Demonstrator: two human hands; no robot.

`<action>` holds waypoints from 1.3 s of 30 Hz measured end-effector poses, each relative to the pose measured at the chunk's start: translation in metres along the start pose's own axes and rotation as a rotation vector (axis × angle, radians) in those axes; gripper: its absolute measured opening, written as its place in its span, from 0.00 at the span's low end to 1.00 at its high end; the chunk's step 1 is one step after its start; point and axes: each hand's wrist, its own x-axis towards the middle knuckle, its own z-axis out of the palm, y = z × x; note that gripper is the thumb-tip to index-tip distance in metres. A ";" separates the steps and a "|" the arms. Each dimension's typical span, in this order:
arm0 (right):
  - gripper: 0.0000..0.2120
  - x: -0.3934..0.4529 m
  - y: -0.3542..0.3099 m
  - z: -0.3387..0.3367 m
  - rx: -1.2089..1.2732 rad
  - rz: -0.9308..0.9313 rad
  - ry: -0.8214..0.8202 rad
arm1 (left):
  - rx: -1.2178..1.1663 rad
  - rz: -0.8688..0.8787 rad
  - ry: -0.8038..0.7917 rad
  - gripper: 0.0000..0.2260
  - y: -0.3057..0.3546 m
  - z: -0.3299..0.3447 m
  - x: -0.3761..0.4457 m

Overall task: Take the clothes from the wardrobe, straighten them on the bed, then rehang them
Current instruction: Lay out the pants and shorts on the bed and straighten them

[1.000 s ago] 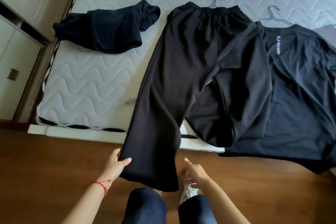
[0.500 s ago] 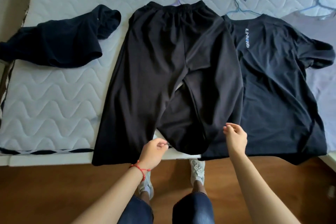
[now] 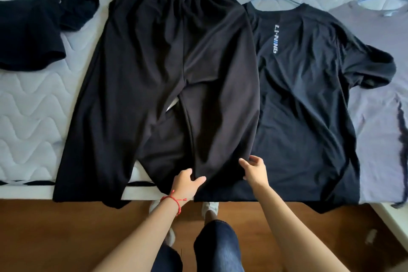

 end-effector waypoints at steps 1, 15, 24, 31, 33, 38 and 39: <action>0.18 0.000 0.000 0.002 -0.029 -0.005 -0.041 | 0.009 0.010 0.015 0.12 0.000 -0.005 0.000; 0.16 -0.011 -0.138 -0.015 0.546 -0.346 -0.598 | -1.163 0.022 0.041 0.24 0.070 -0.127 0.040; 0.10 0.025 -0.085 0.050 -0.041 -0.272 -0.300 | -0.200 -0.081 0.185 0.13 0.012 -0.075 0.037; 0.14 -0.008 -0.093 0.044 0.049 -0.428 -0.122 | -0.603 0.013 0.220 0.11 0.017 -0.102 0.009; 0.11 -0.029 -0.097 0.028 0.325 -0.453 -0.227 | -1.034 0.057 0.064 0.12 0.015 -0.121 -0.006; 0.14 -0.083 -0.078 0.018 0.429 -0.257 -0.495 | -1.035 -0.029 -0.158 0.14 0.001 -0.123 -0.037; 0.11 -0.094 -0.071 0.022 0.321 -0.261 -0.432 | -0.957 -0.037 -0.138 0.14 -0.001 -0.117 -0.043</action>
